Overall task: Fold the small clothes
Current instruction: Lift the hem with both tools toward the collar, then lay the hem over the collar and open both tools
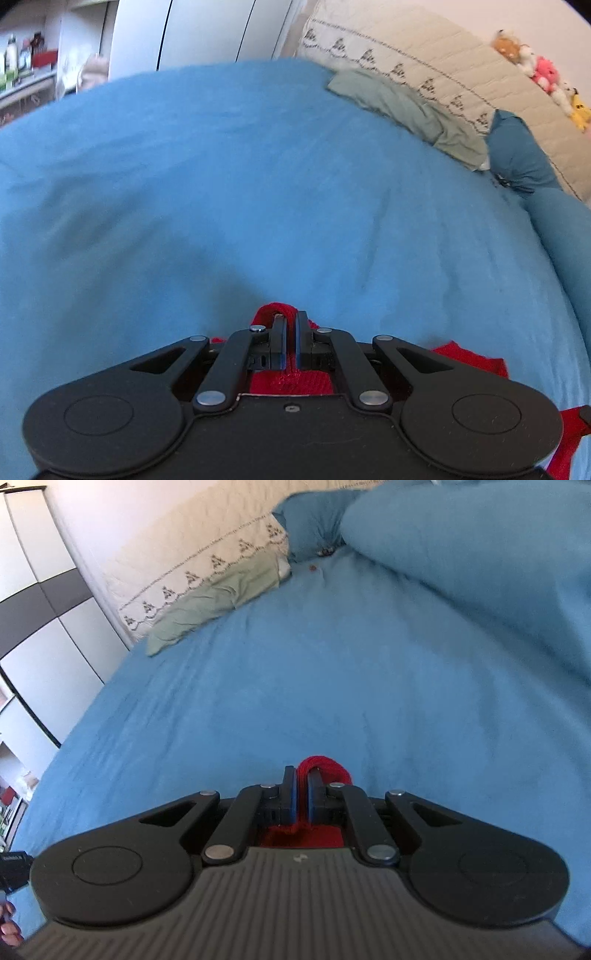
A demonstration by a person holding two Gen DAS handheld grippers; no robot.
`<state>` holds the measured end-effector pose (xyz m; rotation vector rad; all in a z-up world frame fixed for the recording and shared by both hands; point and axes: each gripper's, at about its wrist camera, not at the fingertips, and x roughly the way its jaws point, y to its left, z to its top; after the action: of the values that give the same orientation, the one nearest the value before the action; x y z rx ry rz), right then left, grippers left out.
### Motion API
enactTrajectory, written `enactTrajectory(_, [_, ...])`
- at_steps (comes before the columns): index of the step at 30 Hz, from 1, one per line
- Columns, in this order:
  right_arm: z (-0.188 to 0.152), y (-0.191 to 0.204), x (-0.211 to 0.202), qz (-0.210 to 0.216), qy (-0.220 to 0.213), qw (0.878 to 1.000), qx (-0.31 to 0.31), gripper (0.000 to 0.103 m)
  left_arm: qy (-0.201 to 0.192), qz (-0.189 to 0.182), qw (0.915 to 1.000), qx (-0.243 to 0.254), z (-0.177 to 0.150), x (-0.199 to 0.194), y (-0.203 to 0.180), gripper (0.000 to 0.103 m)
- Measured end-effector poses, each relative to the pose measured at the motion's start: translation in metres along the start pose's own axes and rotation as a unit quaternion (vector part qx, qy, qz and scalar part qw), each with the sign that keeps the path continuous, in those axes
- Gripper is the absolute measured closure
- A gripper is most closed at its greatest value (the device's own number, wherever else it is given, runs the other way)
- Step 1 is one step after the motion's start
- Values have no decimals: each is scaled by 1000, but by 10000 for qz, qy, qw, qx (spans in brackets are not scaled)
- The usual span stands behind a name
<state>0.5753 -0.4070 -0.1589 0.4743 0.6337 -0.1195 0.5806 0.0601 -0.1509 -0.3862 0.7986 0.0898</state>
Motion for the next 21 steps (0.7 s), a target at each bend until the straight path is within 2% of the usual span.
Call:
enactTrajectory(4, [9, -5, 20, 39, 171, 9998, 96, 81, 220, 23, 9997, 50, 16, 9, -6, 95])
enactTrajectory(6, [12, -7, 22, -54, 322, 9994, 112, 77, 153, 137, 9997, 100, 23, -2, -7, 70])
enactTrajectory(7, [11, -6, 18, -9, 332, 9994, 61, 68, 60, 216, 9996, 174, 25, -9, -9, 39])
enactTrajectory(8, [11, -2, 11, -2, 296, 9996, -43, 58, -79, 312, 9990, 323, 24, -20, -12, 27])
enactTrajectory(9, [9, 2, 0, -66, 205, 9996, -189, 28, -282, 371, 9975, 533, 20, -36, -14, 27])
enactTrajectory(10, [4, 9, -16, -89, 36, 9991, -420, 7, -403, 353, 9953, 803, 14, -52, -17, 27])
enactTrajectory(11, [-2, 16, -31, -58, -105, 9977, -662, 2, -420, 303, 9929, 1068, 5, -66, -21, 25])
enactTrajectory(12, [-9, 23, -43, 1, -138, 9962, -865, 1, -408, 264, 9904, 1291, -6, -80, -25, 21])
enactTrajectory(13, [-17, 31, -53, 89, -97, 9945, -1044, 1, -357, 209, 9884, 1461, -18, -90, -26, 9])
enactTrajectory(14, [-26, 36, -59, 170, -12, 9932, -1153, 0, -283, 111, 9861, 1631, -33, -99, -28, 2])
enactTrajectory(17, [-63, 56, -68, 331, 341, 9874, -1512, 0, 81, -97, 9814, 1916, -74, -103, -30, 2])
enactTrajectory(21, [-107, 64, -61, 101, 640, 9821, -1766, 0, 506, 75, 9777, 2038, -115, -89, -20, 2])
